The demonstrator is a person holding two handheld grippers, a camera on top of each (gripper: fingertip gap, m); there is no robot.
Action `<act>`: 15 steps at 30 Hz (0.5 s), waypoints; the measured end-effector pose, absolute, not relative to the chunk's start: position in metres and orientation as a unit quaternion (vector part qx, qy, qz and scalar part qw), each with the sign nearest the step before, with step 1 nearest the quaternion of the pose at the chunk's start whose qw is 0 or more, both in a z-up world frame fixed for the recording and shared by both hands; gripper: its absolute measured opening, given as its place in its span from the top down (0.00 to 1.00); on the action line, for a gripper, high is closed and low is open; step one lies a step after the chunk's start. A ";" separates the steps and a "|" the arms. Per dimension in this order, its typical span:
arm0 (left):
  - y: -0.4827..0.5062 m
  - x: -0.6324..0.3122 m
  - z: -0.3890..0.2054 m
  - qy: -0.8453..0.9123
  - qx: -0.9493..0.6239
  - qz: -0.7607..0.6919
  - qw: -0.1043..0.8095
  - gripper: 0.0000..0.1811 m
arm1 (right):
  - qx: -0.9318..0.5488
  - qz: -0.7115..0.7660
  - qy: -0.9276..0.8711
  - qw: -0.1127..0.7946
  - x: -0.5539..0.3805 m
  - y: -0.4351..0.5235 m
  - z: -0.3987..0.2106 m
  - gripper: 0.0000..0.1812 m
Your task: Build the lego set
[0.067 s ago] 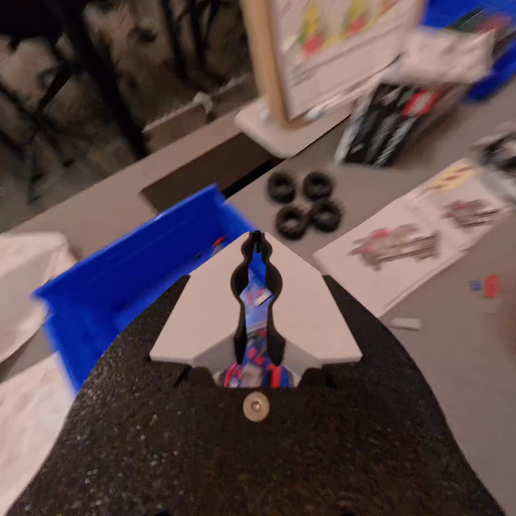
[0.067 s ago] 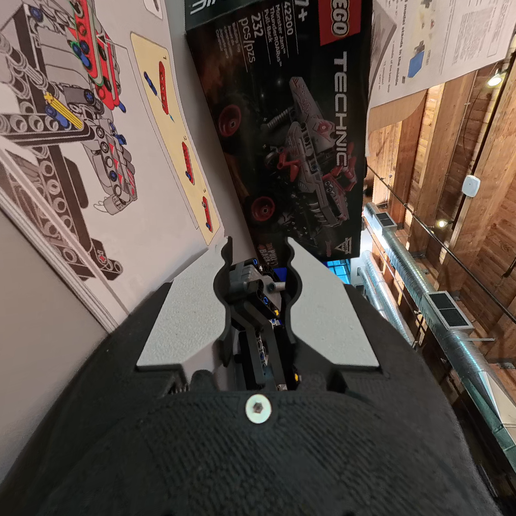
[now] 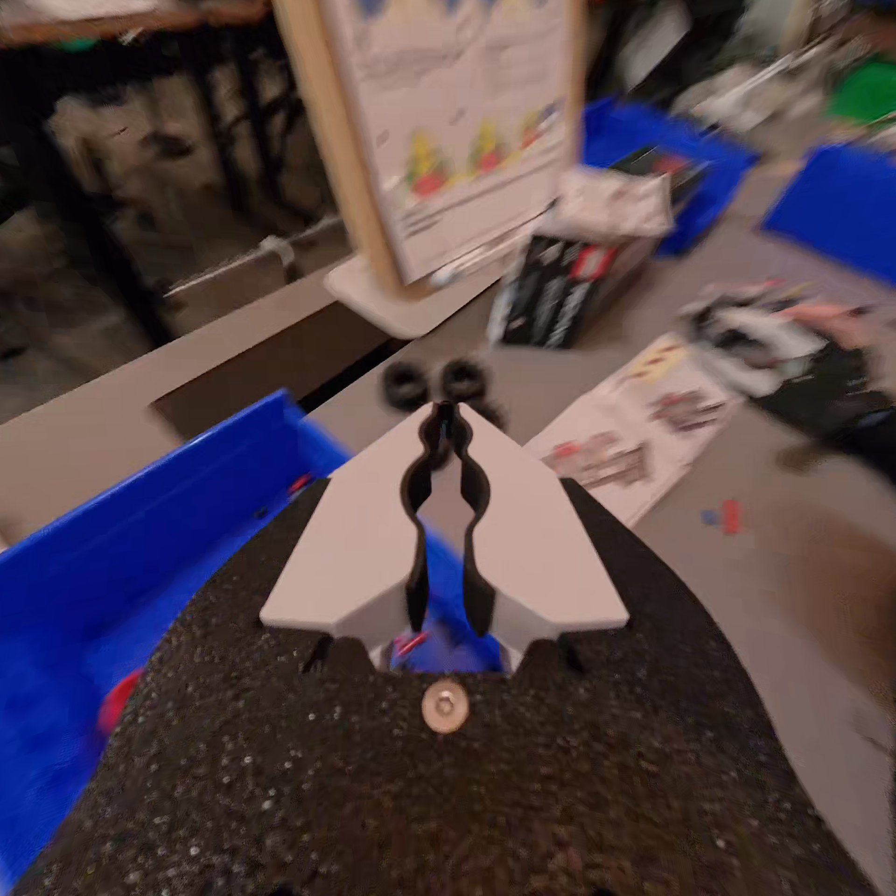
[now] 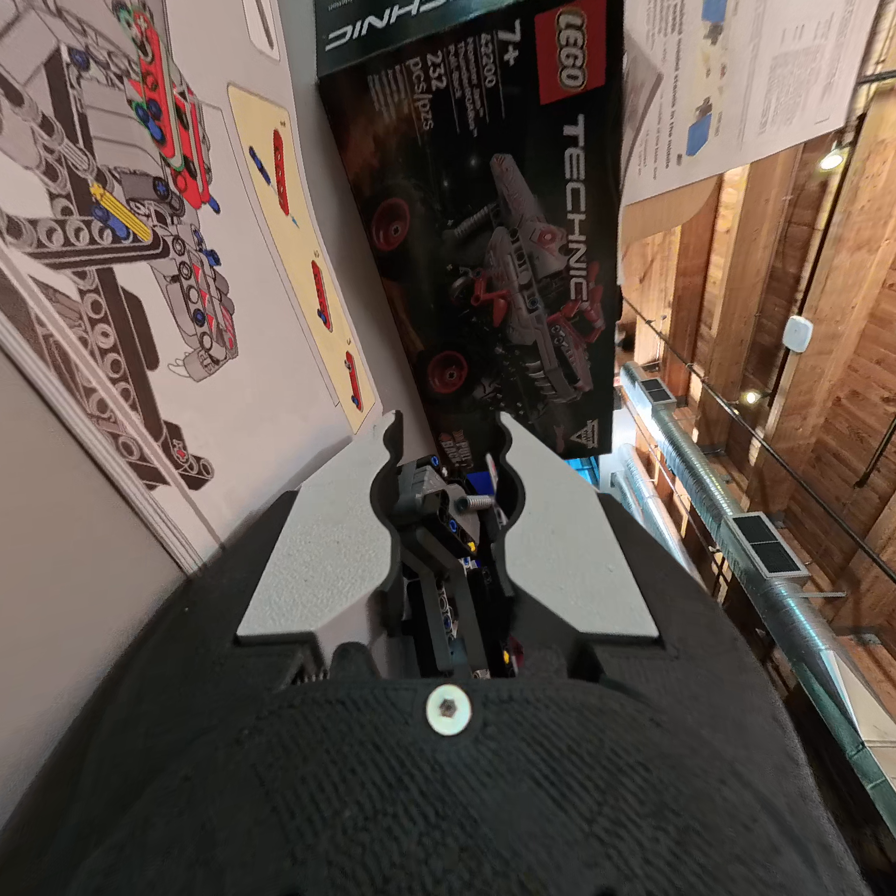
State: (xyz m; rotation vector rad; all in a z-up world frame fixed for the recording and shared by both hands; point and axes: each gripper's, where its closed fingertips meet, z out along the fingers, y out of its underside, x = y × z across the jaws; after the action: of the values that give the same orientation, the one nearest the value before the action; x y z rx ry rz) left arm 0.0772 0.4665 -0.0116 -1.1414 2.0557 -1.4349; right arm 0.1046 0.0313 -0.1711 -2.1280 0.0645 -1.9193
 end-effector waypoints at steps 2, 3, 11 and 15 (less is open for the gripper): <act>0.425 0.063 0.006 0.706 -0.376 -0.584 0.139 0.99 | -0.727 -0.670 0.019 0.150 0.102 0.034 -0.165 0.81; 0.405 0.055 0.012 0.693 -0.365 -0.613 0.105 0.99 | -0.723 -0.672 0.021 0.159 0.101 0.034 -0.162 0.81; 0.286 -0.003 0.016 0.552 -0.352 -0.739 -0.158 0.99 | -0.680 -0.673 0.055 0.284 0.084 0.042 -0.130 0.80; 0.225 -0.017 -0.065 0.638 -0.397 -0.650 -0.116 0.99 | -0.667 -0.656 0.021 0.352 0.066 0.062 -0.118 0.80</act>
State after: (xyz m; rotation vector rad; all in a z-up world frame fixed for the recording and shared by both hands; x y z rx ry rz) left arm -0.0175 0.2249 -0.0653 -1.3491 2.1664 -2.2076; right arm 0.0656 0.0621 -0.1181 -1.7273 0.0554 -1.6983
